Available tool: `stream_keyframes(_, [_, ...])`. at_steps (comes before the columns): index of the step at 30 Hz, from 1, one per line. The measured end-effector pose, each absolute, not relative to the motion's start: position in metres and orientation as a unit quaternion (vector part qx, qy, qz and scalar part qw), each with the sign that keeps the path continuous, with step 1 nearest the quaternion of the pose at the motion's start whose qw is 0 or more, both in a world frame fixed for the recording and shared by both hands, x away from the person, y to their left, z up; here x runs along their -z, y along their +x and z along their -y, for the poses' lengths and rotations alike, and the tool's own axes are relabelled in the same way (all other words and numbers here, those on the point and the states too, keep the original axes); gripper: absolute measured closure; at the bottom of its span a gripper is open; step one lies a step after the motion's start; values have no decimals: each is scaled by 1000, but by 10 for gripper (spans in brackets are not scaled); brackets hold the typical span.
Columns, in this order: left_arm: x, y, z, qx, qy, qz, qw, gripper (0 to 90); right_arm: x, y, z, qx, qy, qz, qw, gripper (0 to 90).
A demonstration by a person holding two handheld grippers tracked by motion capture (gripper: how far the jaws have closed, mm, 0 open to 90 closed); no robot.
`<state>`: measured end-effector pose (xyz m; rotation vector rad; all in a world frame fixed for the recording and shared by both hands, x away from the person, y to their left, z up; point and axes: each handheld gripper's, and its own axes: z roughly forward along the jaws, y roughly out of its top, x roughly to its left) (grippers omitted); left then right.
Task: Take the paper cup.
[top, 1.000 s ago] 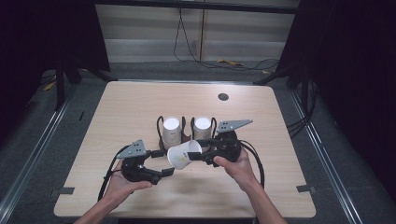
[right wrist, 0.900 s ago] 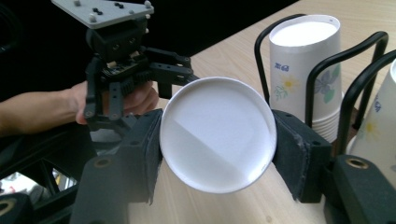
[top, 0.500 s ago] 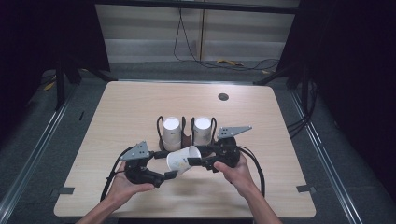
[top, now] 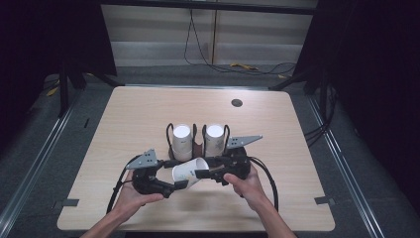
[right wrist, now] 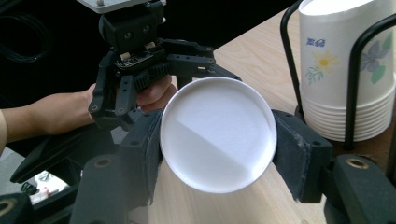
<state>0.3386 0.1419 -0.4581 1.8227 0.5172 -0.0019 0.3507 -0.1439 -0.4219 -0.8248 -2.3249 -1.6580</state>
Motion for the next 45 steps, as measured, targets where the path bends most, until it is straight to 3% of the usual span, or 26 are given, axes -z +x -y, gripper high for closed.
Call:
stream_keyframes(18, [461, 339, -135, 20, 783, -198, 589, 154, 426, 352, 141, 573, -265, 767, 115, 385])
stream_keyframes(37, [460, 339, -134, 0, 795, -162, 585, 178, 429, 354, 141, 571, -263, 765, 138, 383])
stream_keyframes(45, [461, 340, -135, 13, 799, -159, 579, 236, 428, 354, 142, 567, -262, 770, 131, 369])
